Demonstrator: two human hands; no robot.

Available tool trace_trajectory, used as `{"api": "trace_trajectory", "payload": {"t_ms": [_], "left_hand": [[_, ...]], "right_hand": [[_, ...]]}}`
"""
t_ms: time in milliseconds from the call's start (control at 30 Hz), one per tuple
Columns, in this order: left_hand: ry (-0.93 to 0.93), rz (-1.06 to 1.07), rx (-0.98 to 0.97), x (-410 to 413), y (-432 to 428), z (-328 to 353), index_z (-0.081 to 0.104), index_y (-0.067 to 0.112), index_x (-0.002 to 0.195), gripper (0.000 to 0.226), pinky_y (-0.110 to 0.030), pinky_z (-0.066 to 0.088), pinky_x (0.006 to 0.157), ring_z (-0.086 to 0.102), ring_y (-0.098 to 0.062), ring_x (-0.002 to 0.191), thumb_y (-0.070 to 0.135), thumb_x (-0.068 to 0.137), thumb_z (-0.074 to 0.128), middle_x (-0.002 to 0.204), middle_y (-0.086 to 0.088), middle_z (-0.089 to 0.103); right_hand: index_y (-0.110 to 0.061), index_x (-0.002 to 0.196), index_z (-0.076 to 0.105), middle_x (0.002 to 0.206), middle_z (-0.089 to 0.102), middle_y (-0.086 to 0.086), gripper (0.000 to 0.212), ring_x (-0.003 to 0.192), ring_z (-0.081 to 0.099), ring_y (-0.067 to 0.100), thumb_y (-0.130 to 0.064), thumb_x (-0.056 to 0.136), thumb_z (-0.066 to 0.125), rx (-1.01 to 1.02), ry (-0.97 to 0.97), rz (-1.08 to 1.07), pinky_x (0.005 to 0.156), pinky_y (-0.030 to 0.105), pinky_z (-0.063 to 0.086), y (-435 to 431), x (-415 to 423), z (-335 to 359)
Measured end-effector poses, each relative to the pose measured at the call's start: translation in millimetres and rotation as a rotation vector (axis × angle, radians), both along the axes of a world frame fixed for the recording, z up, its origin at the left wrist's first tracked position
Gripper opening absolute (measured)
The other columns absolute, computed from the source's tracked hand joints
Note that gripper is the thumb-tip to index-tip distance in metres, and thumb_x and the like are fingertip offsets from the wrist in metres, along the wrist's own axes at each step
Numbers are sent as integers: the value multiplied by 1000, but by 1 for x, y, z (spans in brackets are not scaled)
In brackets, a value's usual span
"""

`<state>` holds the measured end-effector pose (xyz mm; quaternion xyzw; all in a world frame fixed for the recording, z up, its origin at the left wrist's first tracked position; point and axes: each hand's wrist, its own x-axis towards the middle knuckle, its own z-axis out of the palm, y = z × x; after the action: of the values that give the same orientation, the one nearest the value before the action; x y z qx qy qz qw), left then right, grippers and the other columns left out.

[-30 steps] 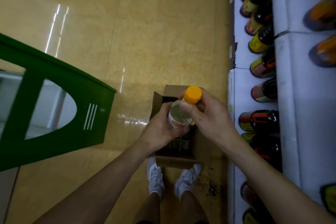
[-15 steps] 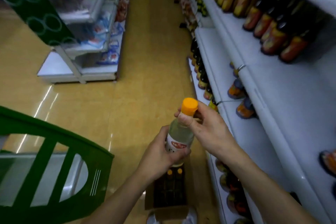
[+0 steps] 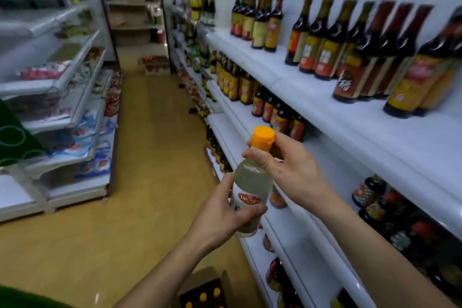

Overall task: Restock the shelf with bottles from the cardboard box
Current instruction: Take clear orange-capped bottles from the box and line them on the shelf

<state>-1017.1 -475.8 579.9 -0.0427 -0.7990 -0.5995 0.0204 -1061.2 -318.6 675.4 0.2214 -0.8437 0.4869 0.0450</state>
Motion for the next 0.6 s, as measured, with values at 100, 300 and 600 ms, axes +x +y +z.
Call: {"api": "trace_trajectory", "payload": {"t_ms": [100,300,600], "left_hand": [[80,-57,-14,-14,21,31,57,46,118,49,-15,54,78,69,4,95,35,80,86,107,23,73],[199,-183,-91,-38,72,98,57,50,121,55,-28,59,82,69,3,95,49,74,86,106,24,74],[287,-327,-9,-56,182,174,62,45,119,59,-41,61,89,73,-8,99,54,67,87,108,14,76]], "right_hand": [[-23,99,68,99,74,-3,29,99,69,14,-51,94,65,-43,72,-61,89,51,54,24,0,30],[-31,101,67,97,77,-10,31,97,71,8,-58,89,58,-111,187,-158,88,46,58,81,13,94],[-31,110,65,101,76,-8,39,98,72,10,-63,88,58,-124,357,-314,89,45,59,179,25,161]]}}
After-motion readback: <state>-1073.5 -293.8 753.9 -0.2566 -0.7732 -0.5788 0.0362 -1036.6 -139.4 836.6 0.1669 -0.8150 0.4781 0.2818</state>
